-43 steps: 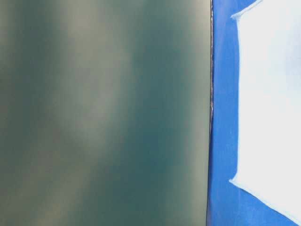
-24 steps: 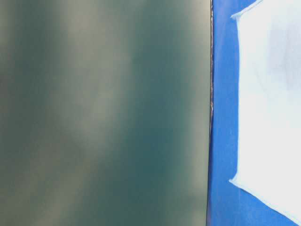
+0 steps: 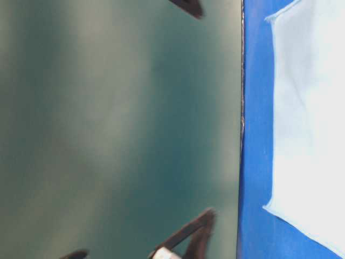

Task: Fold the light blue towel.
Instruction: 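Move both grippers to the far corners of the light blue towel and grasp them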

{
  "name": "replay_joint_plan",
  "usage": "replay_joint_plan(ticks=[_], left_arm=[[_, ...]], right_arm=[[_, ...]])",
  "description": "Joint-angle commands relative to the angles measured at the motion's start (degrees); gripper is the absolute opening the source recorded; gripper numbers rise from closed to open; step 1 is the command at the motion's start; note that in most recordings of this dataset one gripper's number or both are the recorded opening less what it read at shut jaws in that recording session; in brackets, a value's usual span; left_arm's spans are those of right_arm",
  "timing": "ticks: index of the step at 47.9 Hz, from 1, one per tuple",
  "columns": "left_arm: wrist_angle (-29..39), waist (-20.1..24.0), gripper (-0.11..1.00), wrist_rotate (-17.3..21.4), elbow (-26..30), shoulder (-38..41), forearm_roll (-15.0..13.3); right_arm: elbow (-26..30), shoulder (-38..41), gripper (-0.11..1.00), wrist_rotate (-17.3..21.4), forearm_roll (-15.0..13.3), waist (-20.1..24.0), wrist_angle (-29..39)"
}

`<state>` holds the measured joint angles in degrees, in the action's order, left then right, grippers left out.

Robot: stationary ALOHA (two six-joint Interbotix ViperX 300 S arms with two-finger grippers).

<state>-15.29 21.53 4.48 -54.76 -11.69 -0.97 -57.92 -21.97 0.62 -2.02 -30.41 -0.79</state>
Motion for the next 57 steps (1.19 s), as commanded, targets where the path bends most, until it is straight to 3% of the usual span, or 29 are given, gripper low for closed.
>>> replay_joint_plan(ticks=[1, 4, 11, 19, 39, 43, 49, 54, 57], left_arm=[[-0.9, 1.1, 0.81, 0.6, 2.4, 3.2, -0.2], [-0.9, 1.8, 0.84, 1.8, 3.3, 5.7, -0.2], [-1.1, 3.9, 0.82, 3.7, 4.3, 9.8, -0.1], [-1.9, 6.3, 0.83, 4.9, 4.9, 13.5, -0.2], [-2.6, 7.0, 0.78, 7.5, 6.9, 19.8, -0.2], [-1.2, 6.8, 0.69, 9.1, 6.8, 19.7, -0.1], [1.6, 6.6, 0.38, 9.6, 7.0, 19.7, -0.2], [3.1, 6.6, 0.10, 9.6, 7.3, 19.7, -0.1], [3.7, 6.4, 0.01, 9.6, 7.6, 19.8, -0.1]], right_arm=[[2.6, 4.6, 0.54, 0.0, -1.4, -0.8, 0.3], [3.7, 7.9, 0.63, 0.0, -2.1, -1.2, 0.4], [5.9, 14.5, 0.55, 0.0, -3.2, -2.0, 0.4], [7.6, 19.5, 0.55, 0.0, -4.3, -3.1, 0.1], [7.6, 23.5, 0.52, 0.0, -4.9, -5.3, -1.2], [7.6, 23.5, 0.39, -0.2, -5.0, -5.3, -1.1], [7.6, 23.5, 0.04, -0.3, -5.1, -5.1, -1.0], [7.7, 23.4, 0.01, -0.3, -5.2, -5.2, -1.0], [7.8, 23.4, 0.01, -0.3, -5.2, -5.2, -1.0]])
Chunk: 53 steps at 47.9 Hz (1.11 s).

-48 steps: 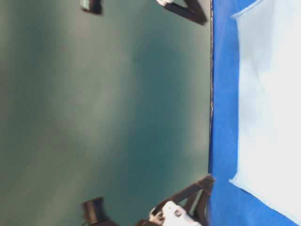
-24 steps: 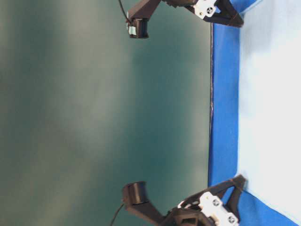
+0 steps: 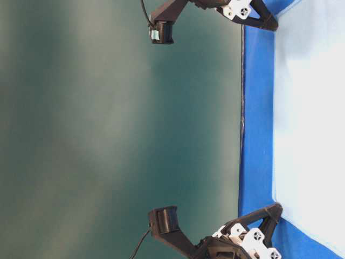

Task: Fold the light blue towel.
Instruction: 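Move both grippers to the far corners of the light blue towel and grasp them, then lift the far edge with both grippers and fold it toward the near edge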

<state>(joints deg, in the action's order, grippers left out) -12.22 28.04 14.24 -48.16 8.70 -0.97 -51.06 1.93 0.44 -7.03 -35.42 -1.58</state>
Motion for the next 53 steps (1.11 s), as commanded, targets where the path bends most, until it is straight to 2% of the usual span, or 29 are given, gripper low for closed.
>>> replay_joint_plan(ticks=[1, 10, 24, 36, 45, 53], left_arm=[[0.7, -0.1, 0.01, -0.2, 1.0, -0.6, -0.1], [1.5, -0.1, 0.01, 0.4, 1.7, -1.7, -0.2], [6.9, -0.1, 0.01, 3.1, 3.0, -8.6, -0.1], [7.8, -1.0, 0.02, 3.1, 2.1, -9.7, -0.1], [9.0, -4.6, 0.01, 3.1, 1.4, -10.3, -0.1], [11.7, -10.1, 0.01, 3.1, 0.4, -10.9, -0.2]], right_arm=[[1.0, -0.5, 0.01, -0.1, -0.1, -0.2, -0.2], [1.0, -1.9, 0.01, 0.2, -0.2, -0.1, -0.1], [0.6, -9.1, 0.01, 0.4, -0.1, 0.4, 3.3], [0.0, -10.7, 0.01, 0.8, 0.1, 1.6, 3.8], [-0.9, -11.7, 0.01, 1.1, 0.8, 4.5, 4.9], [-2.3, -13.7, 0.01, 1.1, 3.2, 10.4, 7.6]])
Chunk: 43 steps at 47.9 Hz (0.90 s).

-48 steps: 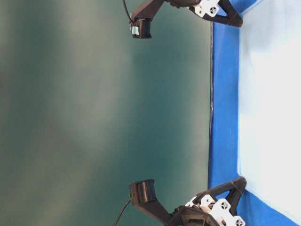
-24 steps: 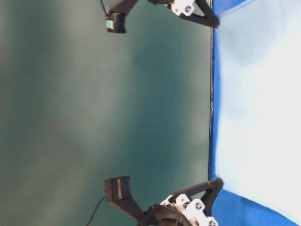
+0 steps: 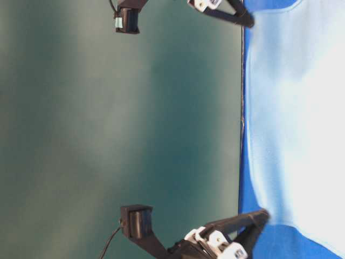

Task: Fold the light blue towel.
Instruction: 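Lift the far edge with both grippers and fold it toward the near edge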

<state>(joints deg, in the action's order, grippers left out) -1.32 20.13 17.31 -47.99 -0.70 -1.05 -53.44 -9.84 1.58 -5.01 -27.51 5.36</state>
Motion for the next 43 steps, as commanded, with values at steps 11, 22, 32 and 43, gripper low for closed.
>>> replay_joint_plan(ticks=[11, 22, 32, 43], left_arm=[[4.7, -10.3, 0.02, -4.5, -0.1, -1.8, -0.1], [6.7, -19.9, 0.01, -10.4, 0.2, -2.2, -0.3], [6.6, -27.7, 0.01, -16.0, 1.7, -2.2, -0.3], [6.6, -30.8, 0.01, -19.2, 1.7, -1.9, -0.3]], right_arm=[[-1.6, -4.0, 0.01, 0.0, 7.4, 12.7, 3.8], [-1.8, -4.4, 0.01, 0.0, 12.4, 21.4, 4.2], [-1.8, -4.3, 0.01, 0.0, 16.5, 28.5, 4.2], [-2.0, -4.3, 0.01, 0.0, 18.7, 31.6, 4.0]])
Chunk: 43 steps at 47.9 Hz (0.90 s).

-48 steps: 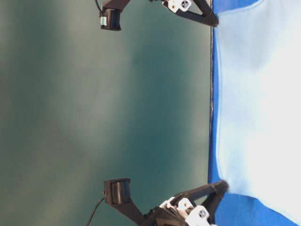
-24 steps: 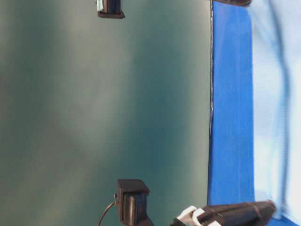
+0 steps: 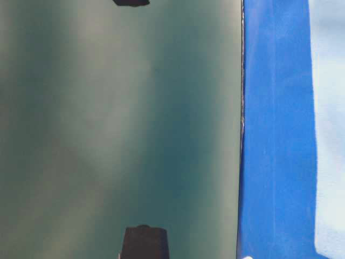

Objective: Fold the light blue towel.

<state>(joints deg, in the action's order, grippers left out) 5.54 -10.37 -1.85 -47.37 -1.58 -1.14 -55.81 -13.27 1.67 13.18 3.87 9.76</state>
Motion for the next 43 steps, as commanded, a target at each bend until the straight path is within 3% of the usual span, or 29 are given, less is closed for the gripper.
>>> replay_joint_plan(ticks=[1, 19, 23, 26, 31, 33, 36, 43], left_arm=[[-0.3, -0.3, 0.01, -0.2, 1.1, -1.1, -0.2], [-0.6, 0.1, 0.02, -0.2, 0.8, -1.3, -0.2], [-0.5, 0.2, 0.14, -0.1, 0.8, -1.4, -0.2], [-0.3, 0.2, 0.31, 0.0, 1.0, -1.3, -0.2], [0.7, 0.2, 0.62, 0.7, 1.1, -1.9, -0.2], [1.3, 0.4, 0.70, 0.9, 1.1, -2.6, -0.2], [2.0, 1.1, 0.69, 0.9, 1.1, -4.0, -0.1], [1.9, 4.0, 0.63, 1.1, 0.7, -6.2, -0.1]], right_arm=[[0.4, -0.8, 0.01, -0.1, 0.7, 0.3, -0.4], [0.4, -0.5, 0.01, 0.0, 1.6, 0.3, -0.9], [0.4, -0.5, 0.02, 0.6, 2.2, 0.2, -0.8], [0.6, -0.5, 0.11, 1.5, 2.2, 0.3, -0.5], [0.6, -1.2, 0.46, 2.2, 1.9, 0.4, 0.2], [0.6, -2.0, 0.57, 2.1, 1.7, 0.4, 0.5], [0.5, -3.5, 0.67, 2.1, 0.5, 0.4, 0.5], [0.1, -6.6, 0.62, 2.0, -2.9, -0.8, 0.1]])
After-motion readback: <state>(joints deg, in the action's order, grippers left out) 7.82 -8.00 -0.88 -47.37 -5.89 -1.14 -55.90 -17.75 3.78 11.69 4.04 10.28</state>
